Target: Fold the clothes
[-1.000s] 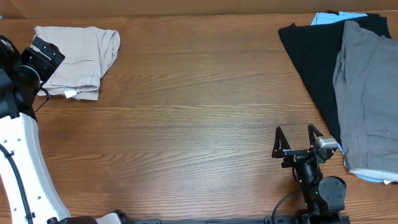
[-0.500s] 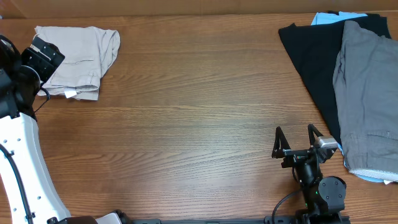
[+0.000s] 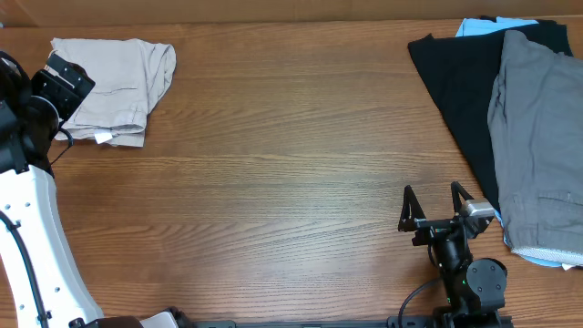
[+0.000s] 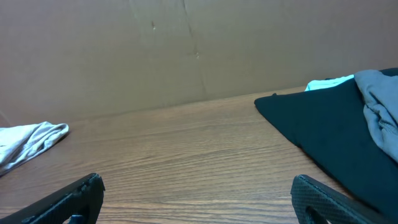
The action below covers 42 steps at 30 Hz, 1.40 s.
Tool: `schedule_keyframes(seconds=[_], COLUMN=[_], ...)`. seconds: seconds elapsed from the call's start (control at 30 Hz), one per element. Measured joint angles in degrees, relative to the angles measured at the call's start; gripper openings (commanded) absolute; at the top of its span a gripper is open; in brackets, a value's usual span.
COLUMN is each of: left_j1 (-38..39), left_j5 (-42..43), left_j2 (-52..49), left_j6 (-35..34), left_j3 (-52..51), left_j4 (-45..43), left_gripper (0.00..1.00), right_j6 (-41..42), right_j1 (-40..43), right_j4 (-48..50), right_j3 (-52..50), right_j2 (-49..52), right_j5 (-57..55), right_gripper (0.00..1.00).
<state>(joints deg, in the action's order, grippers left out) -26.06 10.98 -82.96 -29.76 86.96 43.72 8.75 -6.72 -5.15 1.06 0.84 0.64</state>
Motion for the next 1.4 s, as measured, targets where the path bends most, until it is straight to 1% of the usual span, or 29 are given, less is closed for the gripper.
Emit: schedule_keyframes(seconds=[0.37, 0.5, 0.63, 0.77, 0.87, 0.93, 1.03, 1.07, 1.13, 1.23, 1.3, 1.4], left_j1=[0.0, 1.5, 10.0, 24.0, 31.4, 34.3, 35.5, 35.4, 34.9, 33.7, 32.4, 30.6], left_j5=[0.0, -0.1, -0.5, 0.2, 0.2, -0.5, -2.1, -3.0, -5.3, -8.0, -9.4, -10.0], left_j2=[0.0, 0.6, 4.5, 10.2, 14.5, 17.5, 22.6, 24.4, 28.8, 35.0, 40.0, 46.7], left_j6=[0.0, 0.0, 0.0, 0.0, 0.6, 1.7, 2.7, 2.9, 3.1, 3.3, 3.4, 4.5], left_j3=[0.0, -0.4, -2.7, -5.7, -7.8, -9.1, -12.0, -13.5, -18.1, -26.6, -34.2, -44.4], left_j4=[0.0, -0.1, -0.1, 0.0, 0.5, 2.3, 3.6, 3.0, -1.0, -9.5, -17.2, -24.8], left_gripper=[1.0, 1.0, 1.0, 1.0, 1.0, 1.0, 1.0, 1.0, 1.0, 1.0, 1.0, 1.0], right_j6=[0.0, 0.0, 0.0, 0.0, 0.0, 0.0, 0.0, 0.0, 0.0, 0.0, 0.0, 0.0], right_j1=[0.0, 0.0, 0.0, 0.0, 0.0, 0.0, 0.0, 0.0, 0.1, 0.1, 0.2, 0.3], right_j4=[0.0, 0.0, 0.0, 0.0, 0.0, 0.0, 0.0, 0.0, 0.0, 0.0, 0.0, 0.0], right_j3=[0.0, 0.0, 0.0, 0.0, 0.0, 0.0, 0.0, 0.0, 0.0, 0.0, 0.0, 0.0], right_j2=[0.0, 0.0, 0.0, 0.0, 0.0, 0.0, 0.0, 0.0, 0.0, 0.0, 0.0, 0.0], right_j5=[0.0, 0.0, 0.0, 0.0, 0.0, 0.0, 0.0, 0.0, 0.0, 0.0, 0.0, 0.0], right_gripper=[1.0, 1.0, 1.0, 1.0, 1.0, 1.0, 1.0, 1.0, 1.0, 1.0, 1.0, 1.0])
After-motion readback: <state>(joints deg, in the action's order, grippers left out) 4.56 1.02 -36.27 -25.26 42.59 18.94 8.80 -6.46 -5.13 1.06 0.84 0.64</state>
